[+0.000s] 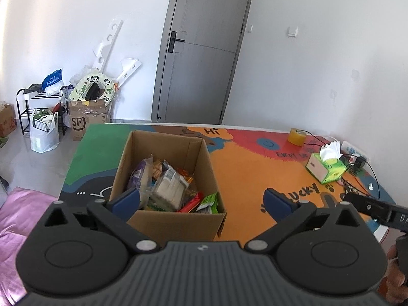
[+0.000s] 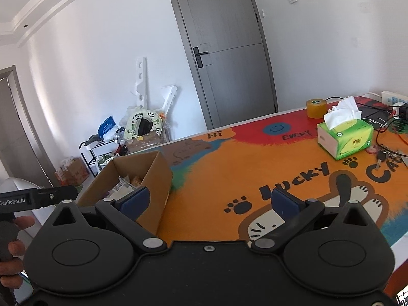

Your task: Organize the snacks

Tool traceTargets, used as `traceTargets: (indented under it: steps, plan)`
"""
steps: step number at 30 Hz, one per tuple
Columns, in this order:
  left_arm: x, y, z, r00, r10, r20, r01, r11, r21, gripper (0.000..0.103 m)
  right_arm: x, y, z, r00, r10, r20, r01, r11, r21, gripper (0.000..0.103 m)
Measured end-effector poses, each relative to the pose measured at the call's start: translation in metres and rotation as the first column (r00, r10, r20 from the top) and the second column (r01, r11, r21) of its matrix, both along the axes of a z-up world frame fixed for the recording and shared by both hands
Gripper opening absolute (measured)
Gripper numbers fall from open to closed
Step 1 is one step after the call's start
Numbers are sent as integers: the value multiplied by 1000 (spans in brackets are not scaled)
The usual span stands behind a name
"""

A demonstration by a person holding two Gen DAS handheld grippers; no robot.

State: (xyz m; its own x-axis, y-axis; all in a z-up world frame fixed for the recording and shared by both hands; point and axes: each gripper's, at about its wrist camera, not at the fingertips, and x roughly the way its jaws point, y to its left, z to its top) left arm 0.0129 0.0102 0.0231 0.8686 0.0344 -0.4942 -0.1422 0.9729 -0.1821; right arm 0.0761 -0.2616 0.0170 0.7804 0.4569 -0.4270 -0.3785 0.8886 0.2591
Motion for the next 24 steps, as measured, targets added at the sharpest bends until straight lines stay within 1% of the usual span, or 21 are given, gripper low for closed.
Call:
traceTargets:
  steps: [4, 9, 11, 13, 14, 17, 24]
  plan:
    - [-8, 2, -2, 1000, -3, -8, 3, 1000, 30, 103, -9, -5, 1, 1000, -18, 14, 18, 999, -29, 103]
    - [-17, 8, -4, 1000, 16, -8, -16, 1000, 13, 103, -18, -16, 3, 999, -40, 7, 41, 999, -29, 103]
    - [-15, 8, -5, 999, 30, -18, -29, 1000, 10, 103, -18, -17, 2, 999, -41, -13, 41, 999, -32, 103]
    - [-15, 6, -6, 999, 31, -23, -31, 999, 9, 103, -18, -16, 3, 998, -51, -31, 49, 997, -56, 103]
    - [-15, 5, -7, 999, 24, -24, -24, 1000, 12, 103, -20, -16, 4, 998, -55, -26, 53, 996, -66, 103]
    - [-14, 2, -8, 999, 13, -46, -12, 1000, 23, 103, -25, -16, 6, 999, -44, -10, 43, 997, -66, 103]
    - [-19, 1, -5, 999, 3, -37, -1, 999, 37, 103, -24, -6, 4, 1000, -12, -9, 11, 996, -85, 103]
